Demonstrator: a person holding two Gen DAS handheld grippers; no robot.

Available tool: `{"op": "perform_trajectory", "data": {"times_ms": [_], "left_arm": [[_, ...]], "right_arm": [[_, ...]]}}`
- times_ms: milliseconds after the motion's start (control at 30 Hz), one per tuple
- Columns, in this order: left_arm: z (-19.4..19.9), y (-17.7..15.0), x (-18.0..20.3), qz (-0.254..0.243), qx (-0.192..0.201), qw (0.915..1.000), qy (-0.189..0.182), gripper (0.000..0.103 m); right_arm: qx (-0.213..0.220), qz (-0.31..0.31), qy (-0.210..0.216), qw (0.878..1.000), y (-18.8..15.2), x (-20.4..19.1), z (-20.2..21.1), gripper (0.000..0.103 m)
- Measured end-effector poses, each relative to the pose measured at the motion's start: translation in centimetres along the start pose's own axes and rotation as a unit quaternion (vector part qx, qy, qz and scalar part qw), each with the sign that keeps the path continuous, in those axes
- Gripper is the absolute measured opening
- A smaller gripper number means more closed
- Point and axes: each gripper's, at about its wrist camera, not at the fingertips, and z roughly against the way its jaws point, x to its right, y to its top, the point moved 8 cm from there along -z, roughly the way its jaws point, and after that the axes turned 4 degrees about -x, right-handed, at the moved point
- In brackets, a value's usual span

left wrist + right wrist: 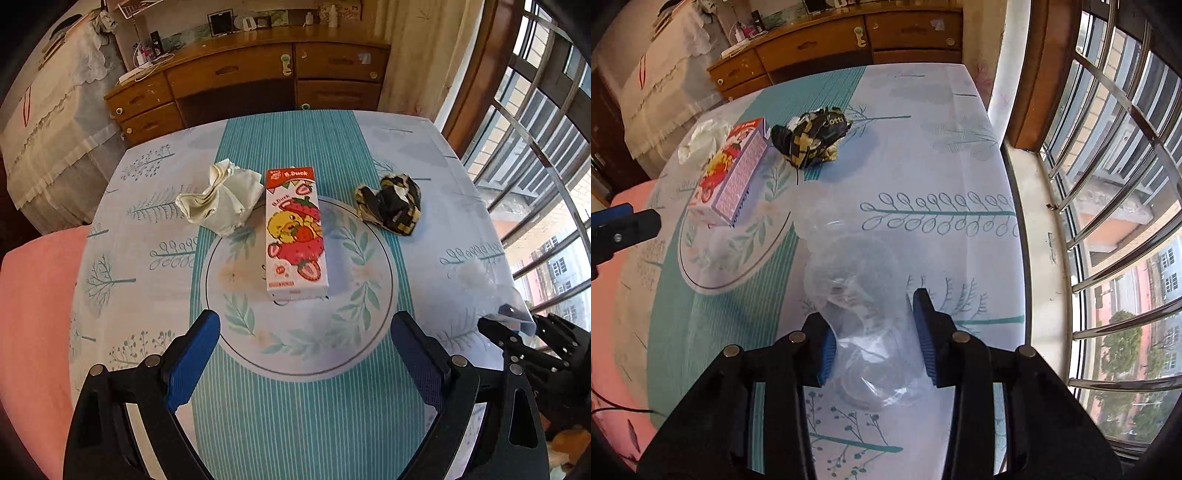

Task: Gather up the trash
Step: 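Grasp the clear plastic bottle with the right tool while the left tool grasps the B.Duck carton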

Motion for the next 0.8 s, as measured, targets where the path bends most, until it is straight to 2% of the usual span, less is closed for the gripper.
{"op": "perform_trajectory", "data": {"times_ms": [133,333,600,667,800], "left_arm": [[-2.4,2.8,-0.8,0.018,-0.011,0.9998,0.005,0.095],[-6.6,5.4,-0.8,0.024,-0.042,0.9987,0.015,0.095],[-10.6,6.3,-0.2,0.028,-0.072,0.9963,0.039,0.092],[-11.3,6.2,0.0,0.027,-0.078,0.9957,0.041,0.076],[-12.8,6.0,0.3,0.037,-0.099,0.9940,0.029,0.055]], "right_arm": [[0.003,-0.009,0.022,1.000,1.5,-0.5,-0.1,0.034],[-0.004,-0.025,0.038,0.999,1.6,-0.7,0.0,0.034],[-0.013,-0.036,0.046,0.998,1.6,-0.8,-0.9,0.034],[-0.015,-0.041,0.048,0.998,1.8,-0.9,-1.2,0.034],[-0.017,-0.043,0.050,0.998,1.8,-1.3,-1.5,0.034]]}}
